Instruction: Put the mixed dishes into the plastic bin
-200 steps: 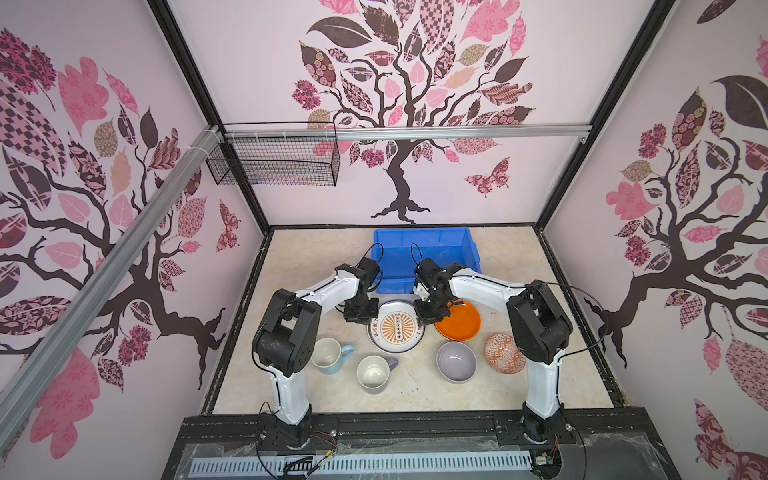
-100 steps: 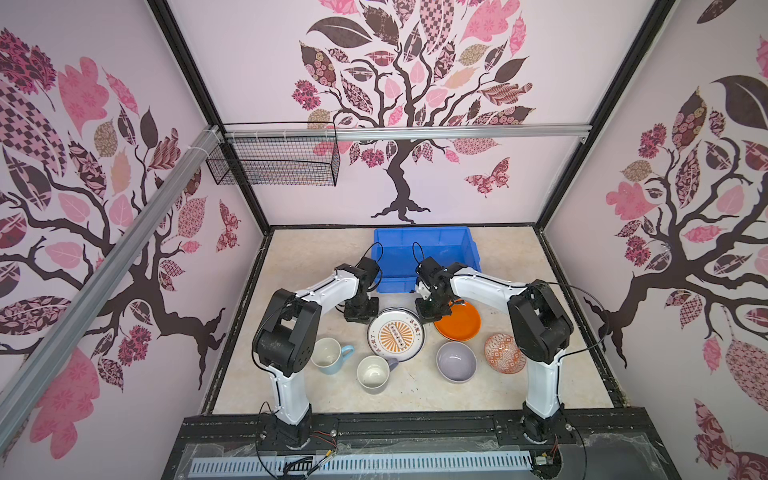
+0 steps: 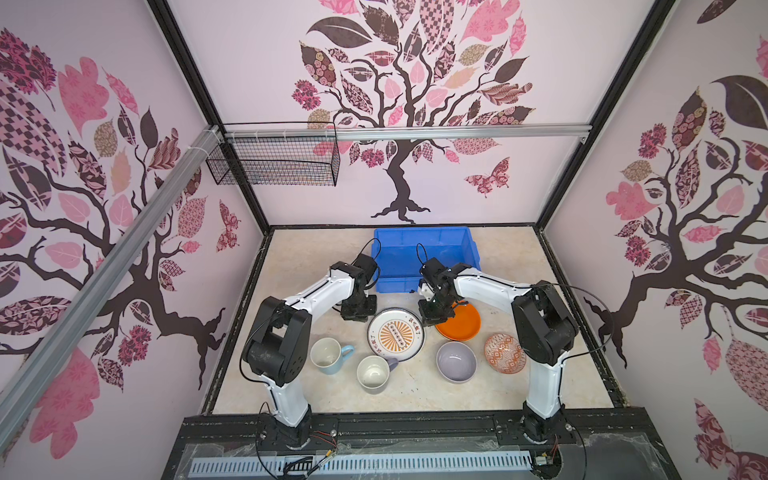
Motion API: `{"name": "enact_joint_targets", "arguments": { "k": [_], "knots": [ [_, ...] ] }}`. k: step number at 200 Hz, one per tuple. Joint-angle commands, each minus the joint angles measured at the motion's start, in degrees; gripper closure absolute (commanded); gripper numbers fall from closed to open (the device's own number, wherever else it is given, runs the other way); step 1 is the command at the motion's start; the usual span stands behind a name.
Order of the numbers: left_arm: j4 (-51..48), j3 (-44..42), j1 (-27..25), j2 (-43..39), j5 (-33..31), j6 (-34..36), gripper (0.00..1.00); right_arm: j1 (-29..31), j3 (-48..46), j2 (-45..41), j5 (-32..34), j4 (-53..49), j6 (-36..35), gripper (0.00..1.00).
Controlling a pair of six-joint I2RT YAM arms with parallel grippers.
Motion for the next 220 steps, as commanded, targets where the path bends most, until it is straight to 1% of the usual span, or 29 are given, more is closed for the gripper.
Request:
{"name": "enact_joint_targets", "arguments": {
  "k": [1,10,34,62,83,108,141,220],
  "knots": [
    [-2.05,0.73,0.03,-1.18,1.08,-0.35,0.96,-0.18,-0.6,-3.42,-1.54,-0.85,0.38,0.75],
    [-2.23,0.21,-0.06,-1.62,1.5,-0.48,0.96,-0.16,-0.9,-3.73,-1.55,-0.78,0.65,0.71],
    [-2.03,-1.97,-0.07,-3.0,2.42,-0.85,0.94,-0.1,-1.34,-4.26,-1.73,-0.99,0.78,0.68],
    [-0.9,-4.02,-0.58,-3.48,4.07,-1.51,0.94,0.9,-1.43,-3.61,-2.08,-1.13,0.76,0.69],
    [-0.18,-4.88,-1.43,-3.13,4.26,-1.9,0.99,1.86,-1.35,-3.19,-2.13,-0.93,1.14,0.69],
    [0.97,-6.22,-2.35,-2.37,4.25,-2.15,1.0,1.91,-1.52,-3.14,-2.52,-0.88,1.62,0.69],
    [2.64,-7.83,-2.54,-1.27,4.57,-2.18,1.0,1.93,-1.57,-3.05,-2.28,-1.18,1.36,0.69],
    [5.06,-8.03,-2.61,0.93,5.84,-2.47,1.0,1.93,-2.15,-2.32,-1.38,-1.01,1.36,0.7]
  ]
}}
